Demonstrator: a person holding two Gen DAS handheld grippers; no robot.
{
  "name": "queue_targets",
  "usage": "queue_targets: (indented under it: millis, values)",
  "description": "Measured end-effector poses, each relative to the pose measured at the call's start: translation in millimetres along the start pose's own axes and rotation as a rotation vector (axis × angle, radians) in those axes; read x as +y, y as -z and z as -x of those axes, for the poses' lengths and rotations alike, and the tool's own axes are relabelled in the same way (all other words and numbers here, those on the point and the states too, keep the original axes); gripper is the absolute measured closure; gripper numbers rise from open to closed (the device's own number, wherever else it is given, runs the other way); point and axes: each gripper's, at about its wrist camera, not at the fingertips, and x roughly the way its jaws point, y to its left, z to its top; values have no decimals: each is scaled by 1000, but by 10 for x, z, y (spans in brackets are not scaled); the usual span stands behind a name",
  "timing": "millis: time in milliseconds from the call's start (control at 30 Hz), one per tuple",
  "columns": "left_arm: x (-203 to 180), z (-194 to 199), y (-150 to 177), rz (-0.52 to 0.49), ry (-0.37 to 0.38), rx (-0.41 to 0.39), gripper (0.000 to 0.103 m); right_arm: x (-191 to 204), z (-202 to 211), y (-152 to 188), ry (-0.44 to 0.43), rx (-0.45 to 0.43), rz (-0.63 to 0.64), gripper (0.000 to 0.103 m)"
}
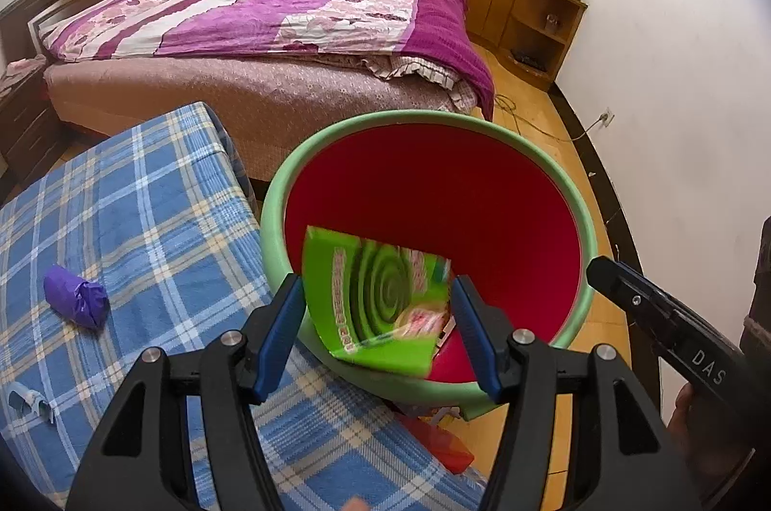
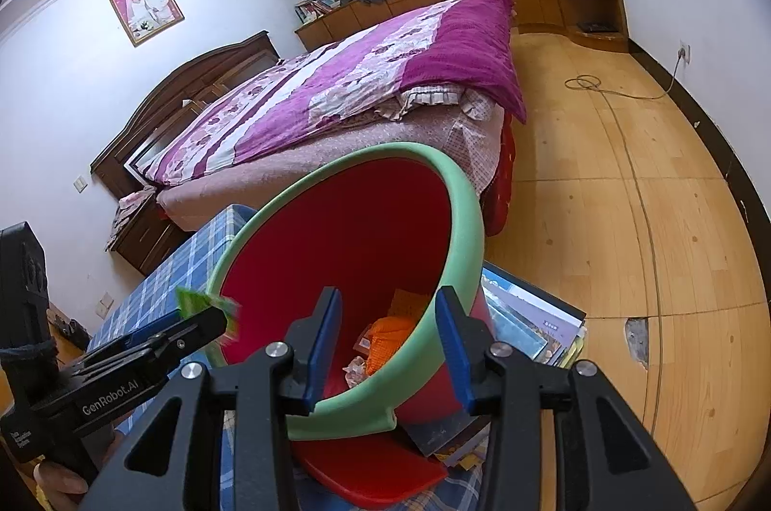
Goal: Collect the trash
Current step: 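Carry the green packet and yellow box over the red bucket and open both grippers, then move both open grippers back over the table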
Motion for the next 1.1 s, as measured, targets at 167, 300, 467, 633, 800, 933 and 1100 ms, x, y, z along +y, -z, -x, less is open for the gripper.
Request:
queue_targets:
  millis: [167, 300, 467, 633, 800, 933, 1100]
  values:
    - [1, -6, 7, 5, 0, 0, 37, 4, -3, -2, 0, 2, -1, 57]
    - [28, 21, 22, 17, 0, 0, 37, 2, -3, -5, 0, 2, -1, 56]
    - [135, 115, 68, 45, -6, -8, 37, 12, 1, 18, -6, 1, 1, 50]
    - [280, 245, 125, 84, -20, -21, 37, 111, 52, 88, -11, 3, 11, 42]
    - [468, 375, 192, 135, -37, -30, 37, 227, 96, 140, -16, 6, 23, 31]
    - [622, 474, 252, 169, -67, -34, 37, 297, 118, 162, -14, 12, 29, 29]
    - [817, 616, 333, 212, -102, -47, 37, 445, 150, 218, -29, 23, 50, 29]
